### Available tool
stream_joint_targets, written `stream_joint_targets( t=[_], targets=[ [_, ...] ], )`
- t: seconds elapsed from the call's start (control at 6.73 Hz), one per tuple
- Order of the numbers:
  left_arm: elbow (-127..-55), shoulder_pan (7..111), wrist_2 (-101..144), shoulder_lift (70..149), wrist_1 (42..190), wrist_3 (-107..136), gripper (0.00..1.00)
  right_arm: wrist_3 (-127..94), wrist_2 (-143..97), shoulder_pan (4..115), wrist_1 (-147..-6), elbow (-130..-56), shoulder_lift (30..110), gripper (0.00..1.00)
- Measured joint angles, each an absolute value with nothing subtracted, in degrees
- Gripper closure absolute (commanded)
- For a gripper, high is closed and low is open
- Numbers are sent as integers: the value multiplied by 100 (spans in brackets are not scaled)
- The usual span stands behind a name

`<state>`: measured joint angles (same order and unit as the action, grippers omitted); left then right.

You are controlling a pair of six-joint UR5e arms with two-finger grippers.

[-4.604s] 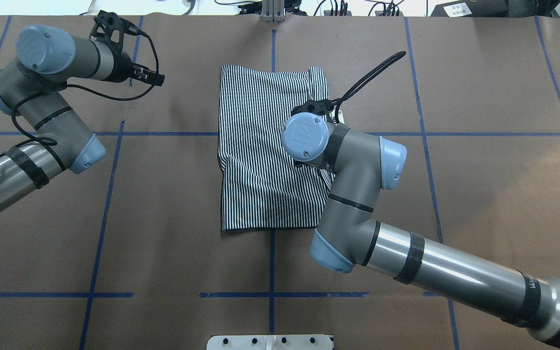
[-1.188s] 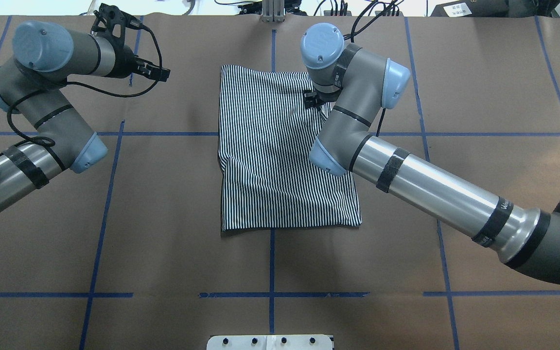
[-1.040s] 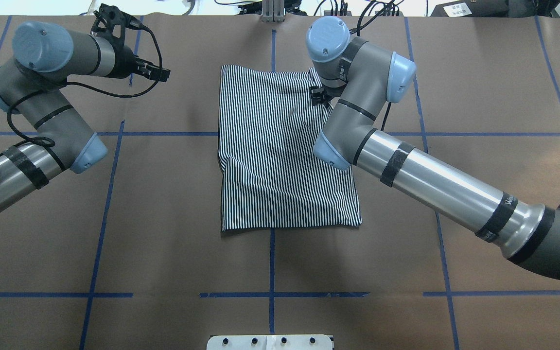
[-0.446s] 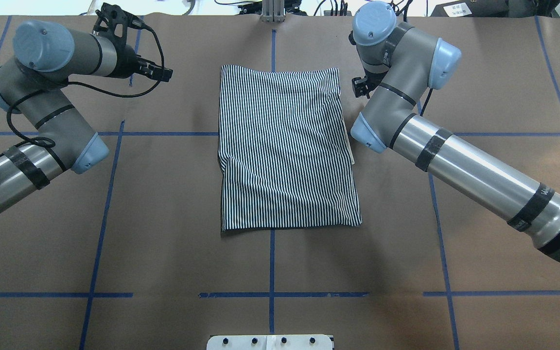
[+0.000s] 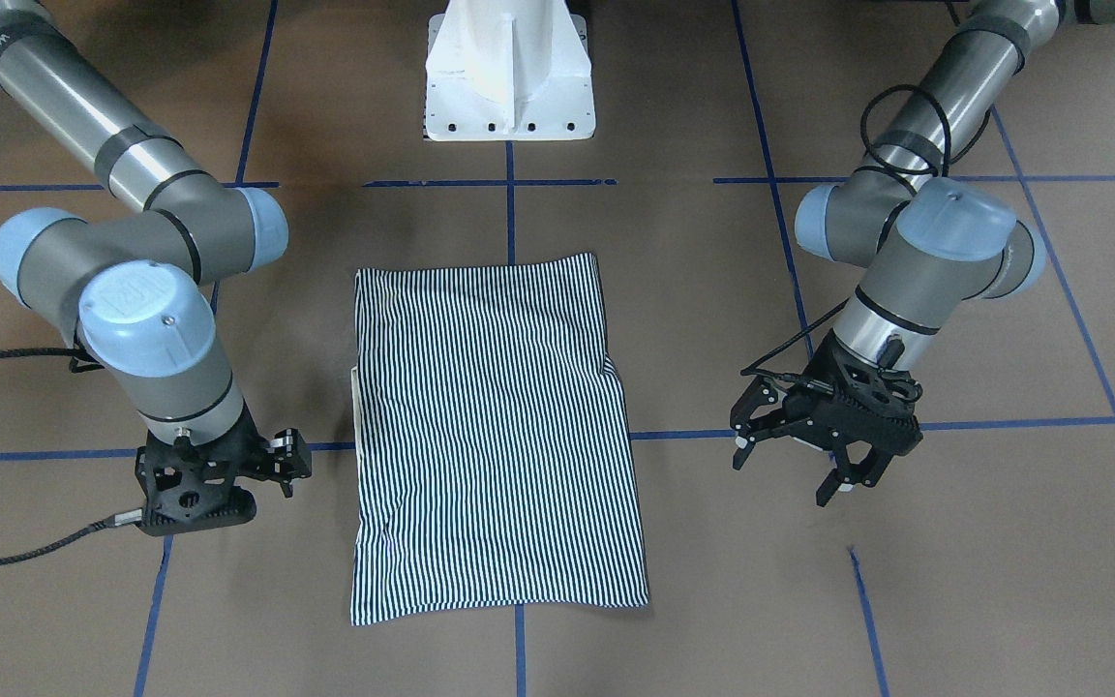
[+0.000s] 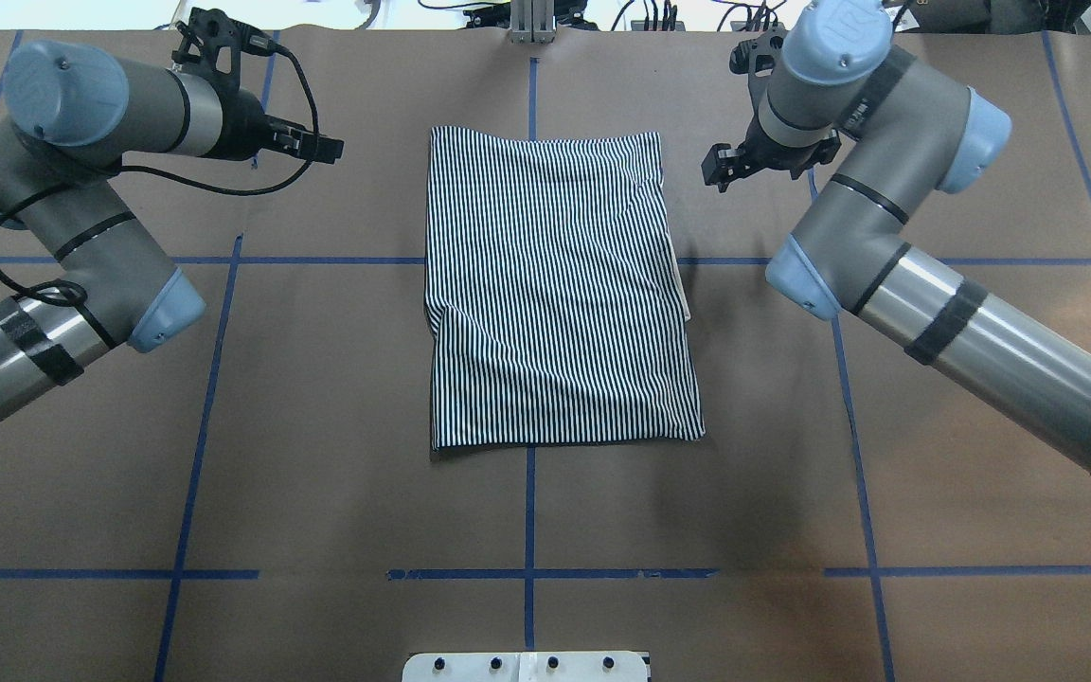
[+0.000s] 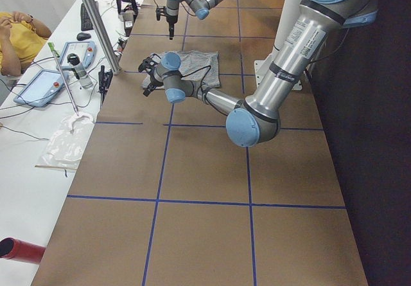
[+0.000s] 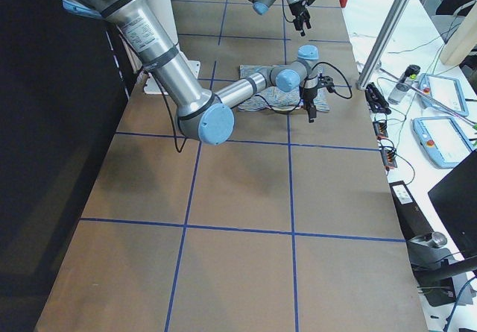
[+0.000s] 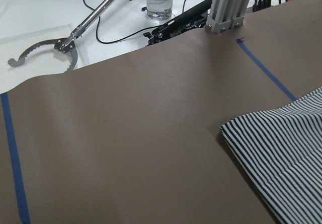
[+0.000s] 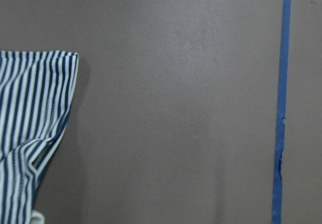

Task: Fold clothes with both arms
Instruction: 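Move the left gripper to the near shirt corner while the right gripper withdraws sideways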

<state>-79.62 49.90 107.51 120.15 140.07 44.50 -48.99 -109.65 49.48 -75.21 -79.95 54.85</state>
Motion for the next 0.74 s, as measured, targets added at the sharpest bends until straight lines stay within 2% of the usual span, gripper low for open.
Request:
stream_joint_targets(
  t=[0.15, 0.45, 0.59, 0.74],
  targets=[
    [-8563, 4706, 10786, 11742, 13875, 5173, 0, -5962, -11043, 4820, -6783, -8616, 6086, 2],
    [-9541, 3924, 10484, 11223, 13755, 6531, 0, -7836, -10927, 4529, -5423, -9405, 7147, 6],
    [-9842, 3450, 10080, 11029, 13743, 7208, 20, -8589, -10716, 4370, -5092, -9750, 7543, 11],
    [-9992, 2988, 9635, 10917, 13739, 8028, 33, -9219, -10518, 4207, -4989, -10050, 7791, 12]
  ],
)
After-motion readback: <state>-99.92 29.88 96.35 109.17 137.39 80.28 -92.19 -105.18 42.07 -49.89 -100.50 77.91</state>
